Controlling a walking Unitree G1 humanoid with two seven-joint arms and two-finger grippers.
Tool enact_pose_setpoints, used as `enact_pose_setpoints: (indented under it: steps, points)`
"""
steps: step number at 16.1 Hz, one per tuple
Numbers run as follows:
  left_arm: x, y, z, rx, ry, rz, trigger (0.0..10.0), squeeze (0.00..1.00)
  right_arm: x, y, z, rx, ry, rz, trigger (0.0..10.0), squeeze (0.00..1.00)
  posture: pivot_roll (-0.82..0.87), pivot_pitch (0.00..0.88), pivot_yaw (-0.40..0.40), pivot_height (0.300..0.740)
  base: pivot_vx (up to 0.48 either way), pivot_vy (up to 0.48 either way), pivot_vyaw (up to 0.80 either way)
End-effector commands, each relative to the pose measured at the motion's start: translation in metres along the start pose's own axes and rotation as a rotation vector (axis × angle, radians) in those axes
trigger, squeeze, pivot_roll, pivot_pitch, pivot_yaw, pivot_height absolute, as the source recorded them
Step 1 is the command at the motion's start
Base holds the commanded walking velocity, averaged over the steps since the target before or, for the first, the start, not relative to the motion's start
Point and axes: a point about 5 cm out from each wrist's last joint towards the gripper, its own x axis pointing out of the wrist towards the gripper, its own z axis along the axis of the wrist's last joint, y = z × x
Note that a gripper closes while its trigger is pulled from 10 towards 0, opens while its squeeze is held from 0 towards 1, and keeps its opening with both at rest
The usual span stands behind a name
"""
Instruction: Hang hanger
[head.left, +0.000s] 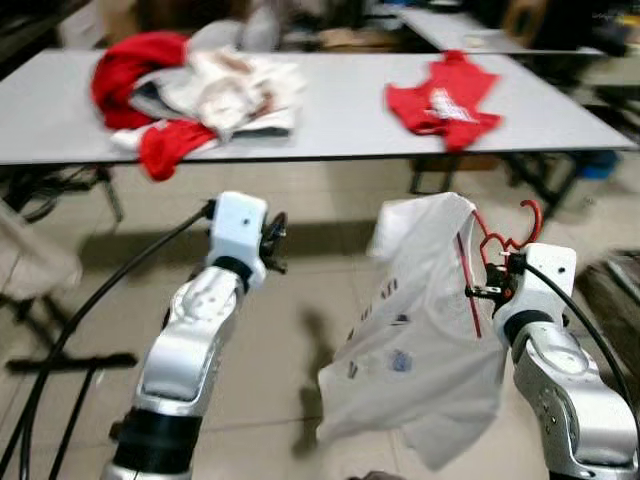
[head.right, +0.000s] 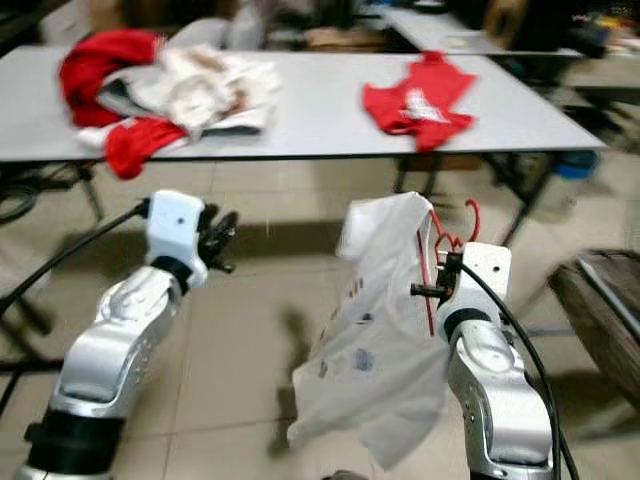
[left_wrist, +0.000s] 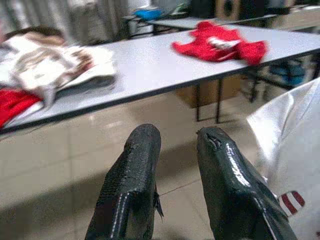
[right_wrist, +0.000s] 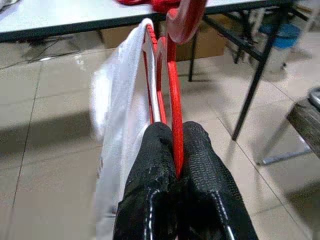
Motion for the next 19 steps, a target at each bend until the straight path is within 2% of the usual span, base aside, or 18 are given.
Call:
enact_pose_setpoints:
  steps: [1, 5, 6, 7, 8, 10, 11, 12, 13, 14, 16, 17, 18, 19]
  points:
    - [0.003, 0.001, 0.002, -0.009, -0.002, 0.001, 10.0, 0.00, -0.003, 0.000, 0.012, 0.014, -0.060, 0.015, 10.0, 0.00, 0.04, 0.000, 0.006, 0.740, 0.000, 0.000, 0.00]
    - [0.004, -0.001, -0.001, -0.060, 0.027, 0.002, 10.0, 0.00, 0.002, 0.004, 0.023, 0.024, -0.047, 0.125, 10.0, 0.00, 0.04, 0.000, 0.011, 0.740, 0.000, 0.000, 0.00]
    - [0.004, 0.002, -0.001, -0.068, 0.027, 0.010, 10.0, 0.00, 0.007, 0.005, 0.031, -0.038, -0.077, 0.165, 10.0, 0.00, 0.05, 0.000, 0.003, 0.740, 0.000, 0.000, 0.00]
    - [0.004, 0.003, 0.000, -0.070, 0.027, 0.010, 10.0, 0.00, 0.008, 0.006, 0.035, -0.041, -0.097, 0.202, 10.0, 0.00, 0.05, 0.000, 0.003, 0.740, 0.000, 0.000, 0.00]
    - [0.004, 0.003, 0.000, -0.077, 0.031, 0.005, 10.0, 0.00, 0.008, 0.009, 0.040, -0.032, -0.140, 0.271, 10.0, 0.00, 0.05, 0.000, -0.002, 0.740, 0.000, 0.000, 0.00]
    - [0.005, 0.001, 0.001, -0.056, 0.031, -0.018, 10.0, 0.00, 0.011, 0.013, 0.046, 0.000, -0.145, 0.390, 10.0, 0.00, 0.05, 0.000, -0.004, 0.740, 0.000, 0.000, 0.00]
    - [0.007, -0.003, 0.002, -0.058, 0.032, -0.029, 10.0, 0.00, 0.010, 0.022, 0.057, 0.018, -0.163, 0.570, 10.0, 0.00, 0.05, 0.000, -0.004, 0.740, 0.000, 0.000, 0.00]
    - [0.007, -0.004, 0.003, -0.070, 0.026, -0.036, 10.0, 0.00, 0.007, 0.026, 0.061, 0.019, -0.180, 0.649, 10.0, 0.00, 0.05, 0.000, -0.004, 0.740, 0.000, 0.000, 0.00]
    - [0.008, -0.007, 0.005, -0.077, 0.014, -0.062, 10.0, 0.00, 0.004, 0.030, 0.064, -0.011, -0.185, 0.746, 10.0, 0.00, 0.05, 0.000, -0.004, 0.740, 0.000, 0.000, 0.00]
    - [0.009, -0.013, 0.010, -0.049, -0.015, -0.113, 10.0, 0.00, -0.001, 0.034, 0.066, -0.078, -0.188, 0.841, 10.0, 0.00, 0.05, 0.000, -0.002, 0.740, 0.000, 0.000, 0.00]
    - [0.007, -0.019, 0.016, -0.055, -0.042, -0.196, 10.0, 0.00, -0.005, 0.035, 0.069, -0.076, -0.201, 0.930, 10.0, 0.00, 0.05, 0.000, -0.013, 0.740, 0.000, 0.000, 0.00]
    - [0.005, -0.020, 0.024, -0.051, -0.070, -0.240, 10.0, 0.87, -0.007, 0.034, 0.073, -0.087, -0.209, 1.006, 10.0, 0.00, 0.05, 0.000, -0.016, 0.740, 0.000, 0.000, 0.00]
    - [0.006, -0.019, 0.028, -0.069, -0.082, -0.238, 10.0, 1.00, -0.007, 0.034, 0.075, -0.084, -0.208, 1.040, 10.0, 0.00, 0.05, 0.000, -0.015, 0.740, 0.000, 0.000, 0.00]
    - [0.007, -0.012, 0.038, -0.112, -0.101, -0.208, 10.0, 1.00, -0.003, 0.030, 0.078, -0.073, -0.209, 1.093, 10.0, 0.00, 0.05, 0.000, -0.016, 0.740, 0.000, 0.000, 0.00]
